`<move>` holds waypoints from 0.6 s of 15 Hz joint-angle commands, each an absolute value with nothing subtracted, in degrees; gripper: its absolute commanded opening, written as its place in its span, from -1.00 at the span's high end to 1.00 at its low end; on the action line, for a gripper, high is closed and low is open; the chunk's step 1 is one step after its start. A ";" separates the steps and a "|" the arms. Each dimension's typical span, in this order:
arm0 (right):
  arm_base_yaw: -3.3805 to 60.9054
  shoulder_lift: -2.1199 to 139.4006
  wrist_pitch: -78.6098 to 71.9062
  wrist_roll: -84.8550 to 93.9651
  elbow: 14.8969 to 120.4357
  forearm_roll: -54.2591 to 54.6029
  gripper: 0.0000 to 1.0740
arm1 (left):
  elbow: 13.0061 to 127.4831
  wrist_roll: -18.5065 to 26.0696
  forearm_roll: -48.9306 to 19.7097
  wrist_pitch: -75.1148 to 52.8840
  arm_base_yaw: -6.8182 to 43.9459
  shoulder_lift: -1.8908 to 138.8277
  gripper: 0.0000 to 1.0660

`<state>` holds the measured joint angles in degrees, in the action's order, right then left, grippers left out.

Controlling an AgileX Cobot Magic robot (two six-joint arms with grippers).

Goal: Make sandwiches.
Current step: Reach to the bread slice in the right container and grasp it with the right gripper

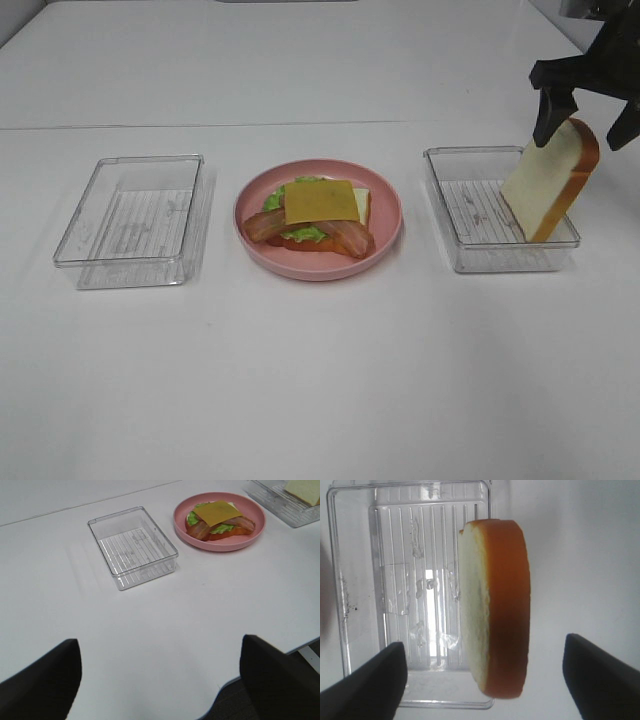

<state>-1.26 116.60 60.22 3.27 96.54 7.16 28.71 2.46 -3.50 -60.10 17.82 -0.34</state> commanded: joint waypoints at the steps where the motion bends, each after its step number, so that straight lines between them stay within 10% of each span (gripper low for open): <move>1: -1.32 118.14 58.10 3.78 96.43 6.93 -0.32 | 28.65 2.52 -3.50 -59.59 17.93 -0.80 -0.53; 7: -1.32 118.95 55.81 3.78 96.43 7.16 0.90 | 28.65 2.52 -3.50 -59.59 17.93 -0.80 -0.53; 9: -1.32 118.95 56.21 3.78 96.43 7.68 1.00 | 28.65 2.52 -3.50 -59.59 17.93 -0.80 -0.53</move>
<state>-1.26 118.66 56.21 3.27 96.54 7.51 28.71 2.46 -3.50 -60.10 17.82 -0.34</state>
